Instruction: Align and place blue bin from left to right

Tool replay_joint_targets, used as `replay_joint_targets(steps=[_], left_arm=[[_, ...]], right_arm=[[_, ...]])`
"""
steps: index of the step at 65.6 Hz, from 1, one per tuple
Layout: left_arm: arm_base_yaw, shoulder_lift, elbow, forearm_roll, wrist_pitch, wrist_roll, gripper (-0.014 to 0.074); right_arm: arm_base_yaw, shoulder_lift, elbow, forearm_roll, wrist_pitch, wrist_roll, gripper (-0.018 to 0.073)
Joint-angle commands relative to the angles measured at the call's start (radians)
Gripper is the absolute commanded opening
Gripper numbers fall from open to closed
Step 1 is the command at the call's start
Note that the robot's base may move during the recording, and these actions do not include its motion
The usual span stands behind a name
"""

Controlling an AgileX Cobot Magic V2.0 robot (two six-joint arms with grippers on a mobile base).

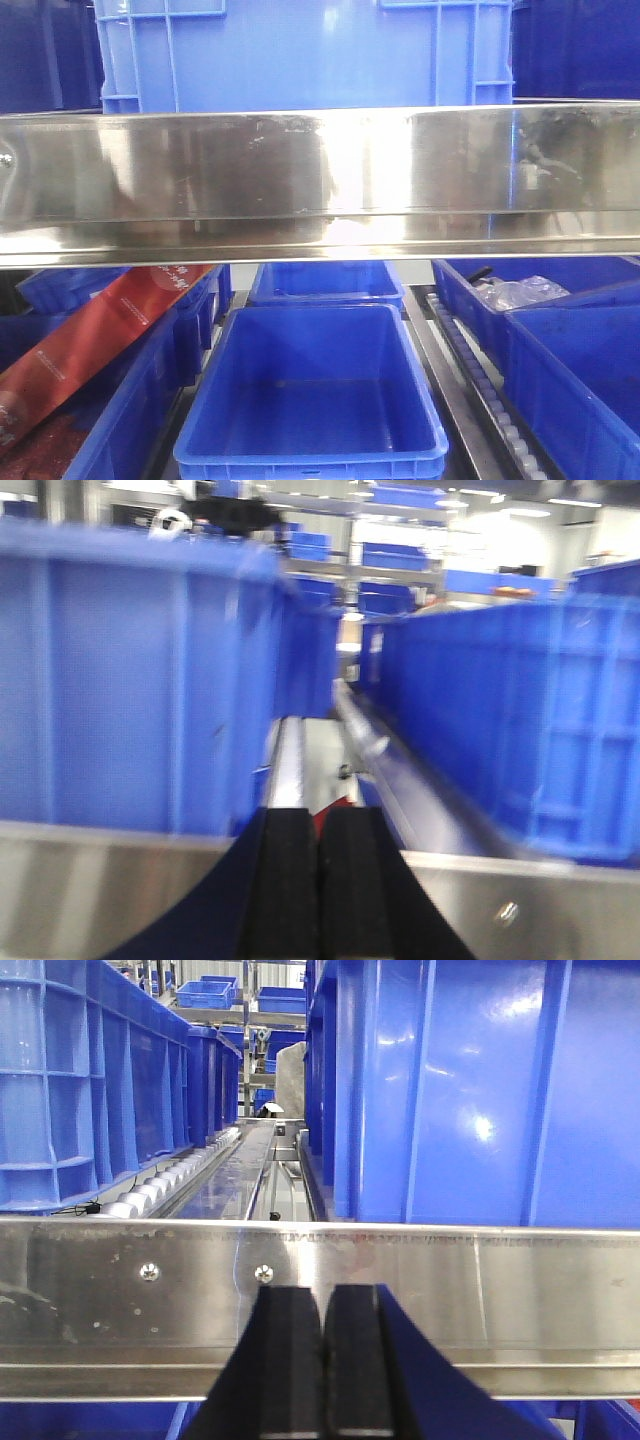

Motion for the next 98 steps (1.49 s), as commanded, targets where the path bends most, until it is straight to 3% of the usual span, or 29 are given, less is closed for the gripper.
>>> replay_joint_targets(steps=[1, 17, 31, 61, 72, 98], left_arm=[[0.009, -0.062, 0.052, -0.040, -0.024, 0.065, -0.0111], [0.007, -0.142, 0.114, -0.047, -0.047, 0.086, -0.0111], [-0.045, -0.142, 0.114, -0.054, -0.007, 0.086, -0.0111], [-0.044, -0.142, 0.114, -0.054, 0.018, 0.089, -0.0111], [-0.044, -0.142, 0.114, -0.054, 0.068, 0.126, -0.0111], [-0.044, -0.142, 0.114, -0.054, 0.049, 0.139, -0.0111]], right_arm=[[-0.006, -0.003, -0.001, 0.004, -0.025, -0.008, -0.0078], [-0.006, -0.003, -0.001, 0.004, -0.025, -0.008, -0.0078], [-0.006, -0.003, -0.001, 0.004, -0.025, -0.008, -0.0078], [-0.006, -0.003, -0.001, 0.004, -0.025, -0.008, -0.0078], [-0.006, -0.003, -0.001, 0.004, -0.025, -0.008, -0.0078], [-0.006, -0.003, -0.001, 0.004, -0.025, -0.008, -0.0078]])
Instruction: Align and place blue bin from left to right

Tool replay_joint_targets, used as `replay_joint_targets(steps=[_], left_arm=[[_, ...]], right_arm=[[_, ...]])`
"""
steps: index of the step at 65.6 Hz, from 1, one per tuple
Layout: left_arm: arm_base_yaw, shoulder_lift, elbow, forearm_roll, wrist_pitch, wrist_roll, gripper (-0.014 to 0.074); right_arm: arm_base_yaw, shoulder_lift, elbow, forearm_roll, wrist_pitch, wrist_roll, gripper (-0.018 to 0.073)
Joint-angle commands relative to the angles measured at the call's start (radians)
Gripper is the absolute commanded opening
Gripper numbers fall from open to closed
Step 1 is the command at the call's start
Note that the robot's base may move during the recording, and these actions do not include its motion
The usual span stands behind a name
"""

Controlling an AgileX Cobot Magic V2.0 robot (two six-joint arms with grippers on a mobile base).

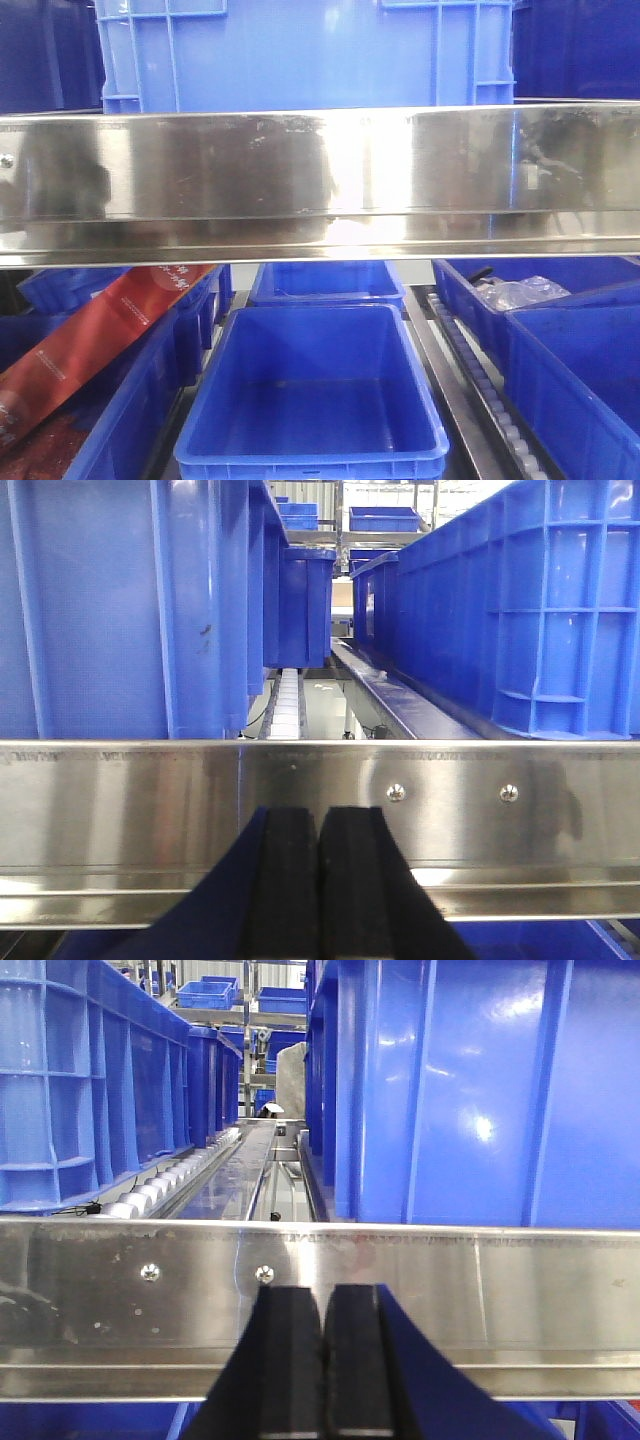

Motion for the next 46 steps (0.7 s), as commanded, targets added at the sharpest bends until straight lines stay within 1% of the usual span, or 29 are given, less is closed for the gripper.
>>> replay_joint_targets(steps=[1, 46], left_arm=[[-0.007, -0.005, -0.001, -0.002, -0.019, 0.002, -0.0111], [-0.007, -0.005, -0.001, -0.002, -0.019, 0.002, -0.0111]], right_arm=[[-0.006, -0.003, -0.001, 0.004, -0.023, -0.006, -0.0078], [-0.006, -0.003, -0.001, 0.004, -0.023, -0.006, -0.0078]])
